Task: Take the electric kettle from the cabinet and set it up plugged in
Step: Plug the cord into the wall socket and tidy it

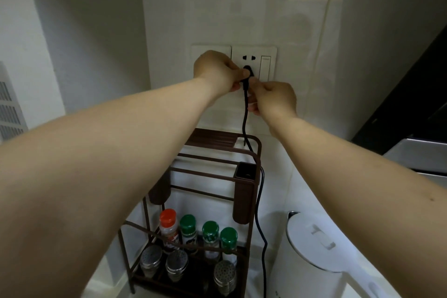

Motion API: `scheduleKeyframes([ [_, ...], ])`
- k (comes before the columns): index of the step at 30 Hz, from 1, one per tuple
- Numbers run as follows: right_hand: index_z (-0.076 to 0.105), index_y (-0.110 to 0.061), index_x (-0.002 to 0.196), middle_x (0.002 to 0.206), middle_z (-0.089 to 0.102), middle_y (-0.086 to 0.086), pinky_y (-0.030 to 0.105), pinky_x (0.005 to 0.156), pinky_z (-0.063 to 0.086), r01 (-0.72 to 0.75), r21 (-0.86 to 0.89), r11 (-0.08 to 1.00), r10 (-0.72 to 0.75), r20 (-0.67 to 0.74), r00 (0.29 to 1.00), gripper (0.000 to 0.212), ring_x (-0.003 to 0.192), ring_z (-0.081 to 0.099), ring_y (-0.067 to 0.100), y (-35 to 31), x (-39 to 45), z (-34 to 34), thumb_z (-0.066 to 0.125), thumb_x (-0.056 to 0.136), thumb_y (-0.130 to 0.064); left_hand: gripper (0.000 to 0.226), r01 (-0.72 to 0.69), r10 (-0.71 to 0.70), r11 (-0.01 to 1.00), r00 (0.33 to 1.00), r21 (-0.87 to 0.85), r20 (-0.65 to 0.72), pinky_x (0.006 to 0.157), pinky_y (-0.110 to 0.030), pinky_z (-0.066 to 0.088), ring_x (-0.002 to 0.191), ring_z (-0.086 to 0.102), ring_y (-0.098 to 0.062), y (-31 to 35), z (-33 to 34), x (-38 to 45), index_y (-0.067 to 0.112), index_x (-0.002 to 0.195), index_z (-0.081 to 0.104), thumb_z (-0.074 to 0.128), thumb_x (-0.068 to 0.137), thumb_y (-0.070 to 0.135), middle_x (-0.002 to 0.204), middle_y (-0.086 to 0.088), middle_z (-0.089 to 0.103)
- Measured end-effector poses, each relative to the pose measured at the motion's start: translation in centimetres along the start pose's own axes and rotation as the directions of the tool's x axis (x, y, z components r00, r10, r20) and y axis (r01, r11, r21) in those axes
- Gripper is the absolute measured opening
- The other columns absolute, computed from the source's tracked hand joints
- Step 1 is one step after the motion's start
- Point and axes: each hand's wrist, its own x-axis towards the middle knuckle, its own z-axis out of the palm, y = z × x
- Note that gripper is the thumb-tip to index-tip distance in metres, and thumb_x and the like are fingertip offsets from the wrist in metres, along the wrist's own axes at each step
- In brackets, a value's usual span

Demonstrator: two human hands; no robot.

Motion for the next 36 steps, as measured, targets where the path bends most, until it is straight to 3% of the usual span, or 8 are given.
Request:
scheduleKeyframes([
  [6,0.065,-0.017,0.062,0.059,0.068,0.0,0.024,0.054,0.054,-0.055,-0.023,0.998,0.055,0.029,0.998,0.032,0.047,0.064,0.01,-0.9,0.7,-0.7,0.063,0.086,-0.038,0.03,-0.02,0.02,1.0,0.999,-0.003,-0.025,0.081,-0.04,0.06,0.076,0.073,-0.026,-0.9,-0.1,0.7,0.013,0.056,0.061,0.078,0.074,0.03,0.068,-0.006,0.07],
  [11,0.061,-0.01,0.066,0.06,0.063,0.003,0.019,0.043,0.049,-0.158,-0.128,0.979,0.171,0.093,0.981,0.037,0.048,0.059,0.013,-2.1,0.7,-1.1,0.061,0.087,-0.041,0.05,0.046,-0.043,0.994,0.998,0.095,-0.039,0.085,-0.036,0.058,0.077,0.073,-0.023,-2.6,1.4,0.0,0.01,0.065,0.065,0.059,0.082,0.056,0.076,-0.009,0.074],
  [15,0.055,-0.009,0.066,0.059,0.055,0.004,0.01,0.03,0.039,-0.259,-0.022,0.966,0.26,0.105,0.96,0.036,0.039,0.05,0.012,-2.7,0.4,-0.8,0.059,0.09,-0.036,0.038,0.035,-0.035,0.998,0.999,-0.06,0.013,0.082,-0.039,0.06,0.08,0.072,-0.025,-1.9,1.5,-0.4,0.009,0.069,0.064,0.061,0.087,0.042,0.071,-0.006,0.068],
  [20,0.056,-0.009,0.067,0.062,0.058,0.004,0.015,0.036,0.045,-0.239,-0.112,0.965,0.251,0.109,0.962,0.038,0.045,0.054,0.013,-2.2,0.4,-0.9,0.058,0.09,-0.04,0.033,0.032,-0.028,0.996,0.999,-0.082,0.045,0.075,-0.034,0.061,0.068,0.067,-0.021,-2.1,1.0,-0.2,0.009,0.067,0.062,0.064,0.086,0.036,0.067,-0.004,0.065],
  [25,0.052,-0.01,0.066,0.06,0.053,0.005,0.013,0.032,0.039,-0.355,0.062,0.933,0.345,0.134,0.929,0.034,0.043,0.047,0.015,-2.3,-1.2,-0.6,0.055,0.093,-0.03,0.03,0.049,-0.049,0.998,0.999,0.031,0.014,0.082,-0.039,0.059,0.083,0.072,-0.031,-1.0,1.3,-0.5,0.007,0.072,0.063,0.064,0.086,0.033,0.084,-0.015,0.072],
  [28,0.052,-0.01,0.069,0.062,0.054,0.004,0.014,0.035,0.041,-0.385,-0.047,0.922,0.387,0.169,0.907,0.031,0.041,0.05,0.013,-1.5,-3.8,-2.2,0.051,0.095,-0.027,0.021,0.057,-0.068,0.986,0.996,0.155,0.065,0.081,-0.039,0.06,0.087,0.072,-0.03,-0.8,0.5,-2.1,0.006,0.087,0.065,0.06,0.087,0.027,0.09,-0.016,0.072],
  [33,0.055,-0.01,0.067,0.063,0.057,0.006,0.02,0.044,0.04,-0.366,-0.289,0.885,0.434,0.224,0.872,0.032,0.049,0.05,0.015,-0.7,-9.7,-5.5,0.049,0.096,-0.022,0.019,0.08,-0.09,0.99,0.992,0.12,0.084,0.054,-0.025,0.056,0.053,0.061,-0.013,-3.3,-2.9,-8.5,0.016,0.075,0.06,0.058,0.09,0.026,0.07,-0.003,0.065],
  [36,0.056,-0.008,0.069,0.062,0.056,0.007,0.014,0.036,0.041,-0.401,-0.342,0.85,0.507,0.318,0.801,0.031,0.041,0.052,0.012,-0.1,-14.3,-5.5,0.049,0.096,-0.021,0.021,0.136,-0.174,0.968,0.97,0.212,0.171,0.043,-0.016,0.05,0.048,0.058,-0.01,-5.5,-5.1,-13.7,0.016,0.072,0.061,0.059,0.089,0.027,0.063,-0.001,0.064],
])
